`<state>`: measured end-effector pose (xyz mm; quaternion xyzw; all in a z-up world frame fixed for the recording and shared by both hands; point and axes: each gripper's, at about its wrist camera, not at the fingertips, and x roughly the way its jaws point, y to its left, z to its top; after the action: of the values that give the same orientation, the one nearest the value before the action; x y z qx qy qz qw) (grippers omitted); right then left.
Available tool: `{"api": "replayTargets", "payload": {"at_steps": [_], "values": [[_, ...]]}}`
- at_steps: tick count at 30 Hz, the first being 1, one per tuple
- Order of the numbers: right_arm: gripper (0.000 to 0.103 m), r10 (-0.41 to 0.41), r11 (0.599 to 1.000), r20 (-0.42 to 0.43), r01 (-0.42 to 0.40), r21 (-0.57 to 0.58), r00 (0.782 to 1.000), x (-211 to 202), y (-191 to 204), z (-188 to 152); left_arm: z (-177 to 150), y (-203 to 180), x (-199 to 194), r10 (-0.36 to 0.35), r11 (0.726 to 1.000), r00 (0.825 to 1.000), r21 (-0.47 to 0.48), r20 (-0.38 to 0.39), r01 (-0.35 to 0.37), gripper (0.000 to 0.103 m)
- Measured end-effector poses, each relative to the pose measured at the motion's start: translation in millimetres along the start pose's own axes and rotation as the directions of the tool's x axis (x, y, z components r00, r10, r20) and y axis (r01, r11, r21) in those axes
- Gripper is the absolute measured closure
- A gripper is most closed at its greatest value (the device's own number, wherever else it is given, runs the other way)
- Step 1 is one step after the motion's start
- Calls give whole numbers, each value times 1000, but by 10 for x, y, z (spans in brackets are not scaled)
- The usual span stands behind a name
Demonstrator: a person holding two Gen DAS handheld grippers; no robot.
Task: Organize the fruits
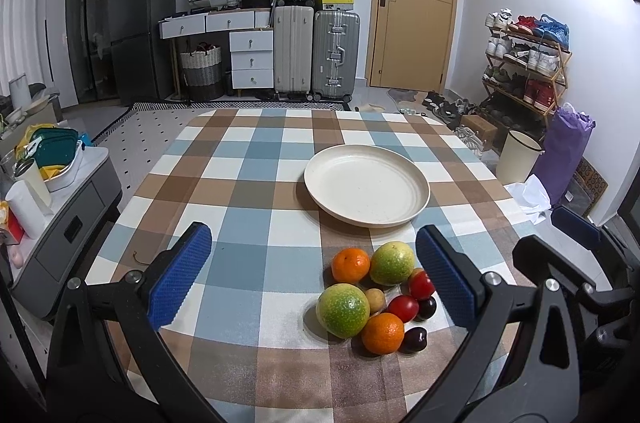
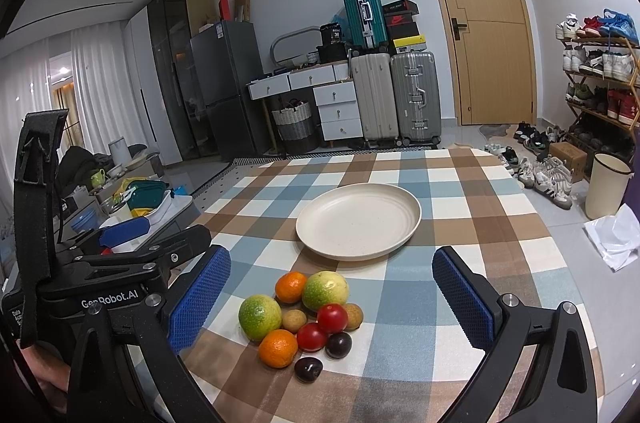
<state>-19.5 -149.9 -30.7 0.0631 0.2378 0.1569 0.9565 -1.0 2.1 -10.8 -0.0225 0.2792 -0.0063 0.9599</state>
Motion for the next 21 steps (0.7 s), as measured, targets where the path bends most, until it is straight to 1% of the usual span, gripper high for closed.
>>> {"api": "replayTargets", "payload": {"at_steps": [21], "values": [[0,1,1000,0,-1,3,1000,-29,-4,15,-48,40,12,4,1000,1000,-9,-4,-4,1]]}}
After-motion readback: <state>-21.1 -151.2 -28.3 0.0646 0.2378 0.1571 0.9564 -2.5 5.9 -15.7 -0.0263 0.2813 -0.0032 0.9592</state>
